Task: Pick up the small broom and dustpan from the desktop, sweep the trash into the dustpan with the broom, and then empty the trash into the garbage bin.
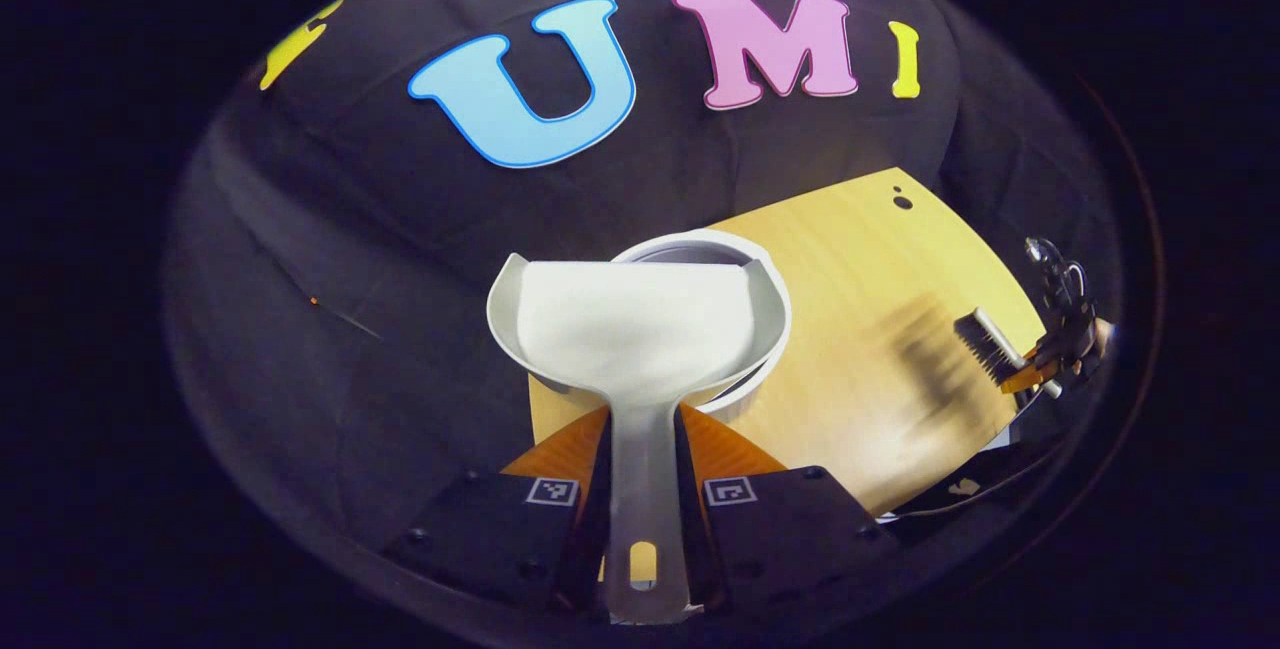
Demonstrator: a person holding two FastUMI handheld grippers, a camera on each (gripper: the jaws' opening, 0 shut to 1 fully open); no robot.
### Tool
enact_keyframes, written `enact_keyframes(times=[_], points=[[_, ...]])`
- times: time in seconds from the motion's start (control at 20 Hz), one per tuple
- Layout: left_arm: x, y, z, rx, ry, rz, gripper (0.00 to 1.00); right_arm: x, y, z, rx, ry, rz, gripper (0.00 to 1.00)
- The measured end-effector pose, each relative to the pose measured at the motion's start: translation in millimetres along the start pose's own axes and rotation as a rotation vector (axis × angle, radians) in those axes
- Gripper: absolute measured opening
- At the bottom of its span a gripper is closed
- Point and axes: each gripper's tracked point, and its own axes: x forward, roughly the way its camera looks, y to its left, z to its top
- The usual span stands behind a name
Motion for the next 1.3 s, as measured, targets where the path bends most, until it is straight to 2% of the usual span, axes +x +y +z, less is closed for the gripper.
enact_keyframes(times=[0.05,0.15,0.2,0.25,0.3,0.35,0.5,0.65,0.7,0.85,1.0,1.05,1.15,1.2,1.3], points=[[-10.0,-11.7,4.1,-0.020,-0.033,-0.021,0.29,-1.3,1.4,2.1,0.003,-0.005,0.001,0.31],[-24.0,-39.7,11.3,-0.035,-0.098,-0.069,0.29,-4.5,3.6,6.7,0.001,-0.010,0.003,0.23],[-27.6,-55.5,14.8,-0.035,-0.132,-0.093,0.29,-5.8,2.5,8.3,-0.006,-0.012,-0.005,0.31],[-32.9,-72.2,17.8,-0.034,-0.162,-0.121,0.29,-8.1,0.5,9.6,-0.011,-0.017,-0.017,0.27],[-36.0,-89.5,21.4,-0.037,-0.188,-0.153,0.29,-10.4,-0.5,11.9,-0.013,-0.024,-0.026,0.31],[-36.7,-108.2,21.9,-0.045,-0.204,-0.191,0.29,-12.6,-1.2,12.2,-0.013,-0.028,-0.032,0.28],[-34.8,-157.3,16.1,-0.077,-0.210,-0.296,0.29,-18.4,-11.8,11.2,-0.002,-0.030,-0.065,0.27],[-14.4,-192.9,6.6,-0.089,-0.216,-0.332,0.29,-19.8,-15.3,13.0,0.035,-0.047,-0.093,0.28],[-4.9,-207.3,2.9,-0.064,-0.224,-0.341,0.29,-19.9,-18.7,13.4,0.037,-0.058,-0.105,0.27],[16.3,-236.8,-11.4,-0.020,-0.226,-0.345,0.29,-16.7,-26.3,11.4,0.025,-0.070,-0.138,0.27],[39.6,-270.6,-32.7,-0.040,-0.191,-0.360,0.29,-7.0,-29.6,9.0,0.022,-0.061,-0.173,0.27],[53.5,-280.5,-41.1,-0.057,-0.182,-0.355,0.29,-2.7,-30.5,7.9,0.027,-0.059,-0.181,0.24],[86.4,-293.0,-66.5,-0.081,-0.159,-0.306,0.29,7.1,-35.5,3.1,0.040,-0.048,-0.203,0.28],[101.0,-296.0,-82.7,-0.078,-0.149,-0.270,0.29,15.2,-41.1,-0.4,0.042,-0.036,-0.219,0.23],[130.5,-305.0,-116.6,-0.092,-0.112,-0.234,0.28,34.0,-46.9,-3.9,0.044,-0.006,-0.249,0.31]])
